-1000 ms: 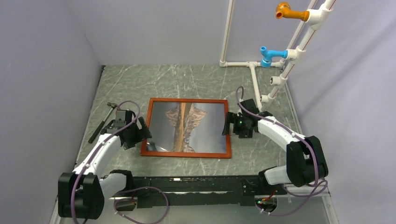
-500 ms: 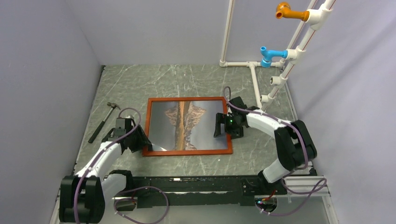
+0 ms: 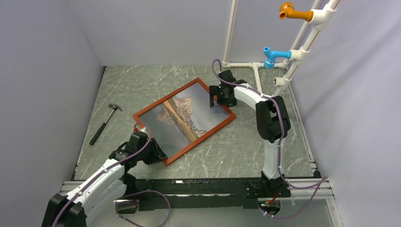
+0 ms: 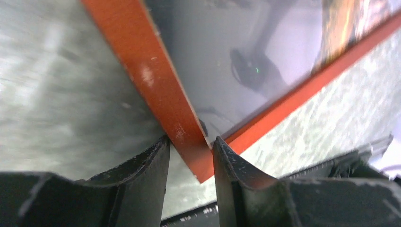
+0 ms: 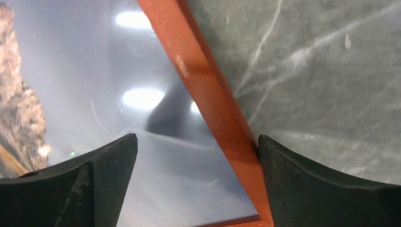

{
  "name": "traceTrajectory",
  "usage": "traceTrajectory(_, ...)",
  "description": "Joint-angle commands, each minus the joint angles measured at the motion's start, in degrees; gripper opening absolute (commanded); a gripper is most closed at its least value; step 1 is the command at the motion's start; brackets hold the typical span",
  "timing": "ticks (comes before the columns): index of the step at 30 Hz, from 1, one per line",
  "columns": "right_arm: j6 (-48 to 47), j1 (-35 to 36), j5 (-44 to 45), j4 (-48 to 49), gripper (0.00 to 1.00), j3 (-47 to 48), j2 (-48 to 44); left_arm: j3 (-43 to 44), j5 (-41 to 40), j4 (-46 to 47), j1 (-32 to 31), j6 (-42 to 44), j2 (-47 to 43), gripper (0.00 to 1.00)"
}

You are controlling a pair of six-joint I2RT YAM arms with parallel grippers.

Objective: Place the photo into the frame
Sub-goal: Adjust the photo frame at the center of the board.

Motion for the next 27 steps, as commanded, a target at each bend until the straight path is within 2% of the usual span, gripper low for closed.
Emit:
traceTrajectory(1, 0.6, 3.2, -1.4, -2.8, 0.99, 5.5, 2.9, 0.3, 3.8, 4.0, -10.6, -9.6, 2.3, 0.43)
traceTrajectory(3, -0.1, 3.4, 0.9, -3.8, 1.0, 6.9, 4.1, 1.4, 2.6, 5.3, -14.6, -10.7, 5.5, 0.47)
traceTrajectory(5, -0.7, 3.6, 3.1, -5.0, 1.0, 8.2, 4.8, 2.8, 1.4, 5.8, -18.4, -11.7, 9.2, 0.55)
traceTrajectory(11, -2.5, 3.6, 12.4, -8.1, 1.0, 11.2, 4.0, 8.3, -4.0, 1.9, -27.7, -13.1, 17.7, 0.89)
traceTrajectory(14, -2.7, 3.6, 16.4, -9.6, 1.0, 12.9, 2.8, 10.3, -6.6, -1.6, -29.6, -13.5, 18.0, 0.99)
traceTrajectory(19, 0.8, 3.6, 15.5, -9.3, 1.0, 9.1, -3.5, 12.4, -9.8, -7.6, -29.9, -13.2, 14.2, 0.99)
traceTrajectory(27, 9.7, 3.7, 3.2, -3.5, 1.0, -13.5, -21.2, 17.2, -10.5, -10.1, -28.7, -9.9, 12.2, 0.99)
